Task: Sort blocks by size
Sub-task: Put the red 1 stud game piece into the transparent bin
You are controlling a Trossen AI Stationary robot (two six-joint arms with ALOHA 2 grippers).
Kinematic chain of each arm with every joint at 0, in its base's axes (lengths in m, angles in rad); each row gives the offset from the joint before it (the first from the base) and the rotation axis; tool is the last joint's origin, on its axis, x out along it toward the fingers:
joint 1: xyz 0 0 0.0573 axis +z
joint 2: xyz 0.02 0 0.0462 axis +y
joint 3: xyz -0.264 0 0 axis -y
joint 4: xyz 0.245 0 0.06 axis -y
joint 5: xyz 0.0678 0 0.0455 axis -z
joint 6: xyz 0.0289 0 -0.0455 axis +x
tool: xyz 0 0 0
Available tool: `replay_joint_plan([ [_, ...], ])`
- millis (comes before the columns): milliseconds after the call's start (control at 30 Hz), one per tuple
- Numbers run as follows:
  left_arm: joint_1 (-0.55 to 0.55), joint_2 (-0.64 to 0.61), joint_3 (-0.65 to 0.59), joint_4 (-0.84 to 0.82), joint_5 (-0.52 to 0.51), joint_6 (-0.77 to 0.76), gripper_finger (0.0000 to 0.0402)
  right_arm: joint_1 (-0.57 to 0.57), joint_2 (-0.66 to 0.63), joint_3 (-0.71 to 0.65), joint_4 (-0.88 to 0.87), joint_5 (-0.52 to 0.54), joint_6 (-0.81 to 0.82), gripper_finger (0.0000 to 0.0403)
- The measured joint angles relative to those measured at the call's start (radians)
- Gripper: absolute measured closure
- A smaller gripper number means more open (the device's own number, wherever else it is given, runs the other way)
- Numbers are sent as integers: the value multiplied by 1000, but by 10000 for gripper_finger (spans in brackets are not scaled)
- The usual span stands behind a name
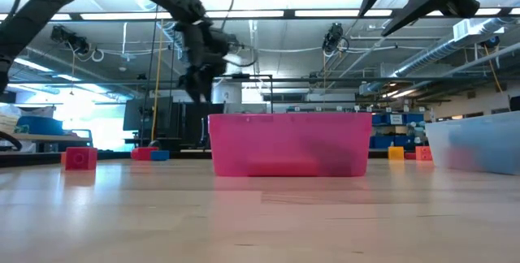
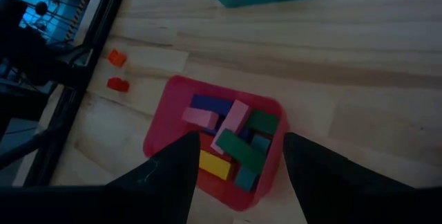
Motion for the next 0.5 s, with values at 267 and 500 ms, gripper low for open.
replay_joint_plan([
  [267,163,-117,-305,3,-4,131,135,-2,0,0,0,0,-31,180],
  [500,214,-120,-521,47,-27,200,137,-6,0,0,0,25,-61,180],
])
